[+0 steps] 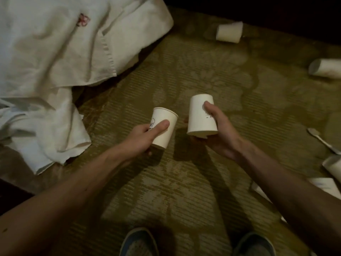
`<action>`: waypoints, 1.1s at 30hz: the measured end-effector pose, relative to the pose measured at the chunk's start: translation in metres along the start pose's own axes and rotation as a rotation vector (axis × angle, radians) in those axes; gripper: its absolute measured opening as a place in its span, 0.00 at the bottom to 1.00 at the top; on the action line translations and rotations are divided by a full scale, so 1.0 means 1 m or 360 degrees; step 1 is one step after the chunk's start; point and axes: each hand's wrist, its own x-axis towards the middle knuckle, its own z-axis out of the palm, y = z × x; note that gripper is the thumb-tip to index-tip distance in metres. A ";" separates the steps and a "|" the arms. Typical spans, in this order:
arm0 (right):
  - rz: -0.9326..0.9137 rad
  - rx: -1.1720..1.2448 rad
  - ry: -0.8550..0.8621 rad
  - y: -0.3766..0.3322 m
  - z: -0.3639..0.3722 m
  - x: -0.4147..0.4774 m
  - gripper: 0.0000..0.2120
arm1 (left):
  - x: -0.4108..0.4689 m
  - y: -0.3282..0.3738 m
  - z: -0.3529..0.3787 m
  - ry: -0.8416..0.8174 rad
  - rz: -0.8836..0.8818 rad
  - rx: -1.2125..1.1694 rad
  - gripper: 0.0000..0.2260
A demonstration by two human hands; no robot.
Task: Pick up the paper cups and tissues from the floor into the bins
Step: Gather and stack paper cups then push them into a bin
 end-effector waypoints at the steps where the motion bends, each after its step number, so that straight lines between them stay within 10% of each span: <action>1: -0.0060 0.0015 -0.0056 -0.004 -0.004 -0.008 0.29 | 0.000 0.007 0.008 -0.0079 -0.0008 0.0013 0.26; 19: -0.0437 0.0389 0.0927 0.002 -0.222 -0.220 0.23 | -0.015 0.075 0.280 -0.1042 0.0436 0.0666 0.32; 29: -0.0396 0.0450 0.1012 0.053 -0.275 -0.247 0.20 | 0.025 0.012 0.304 -0.1310 0.1464 0.2362 0.50; 33: -0.0327 0.0342 0.1007 0.051 -0.274 -0.238 0.25 | 0.036 0.019 0.301 -0.1165 0.1062 0.2080 0.46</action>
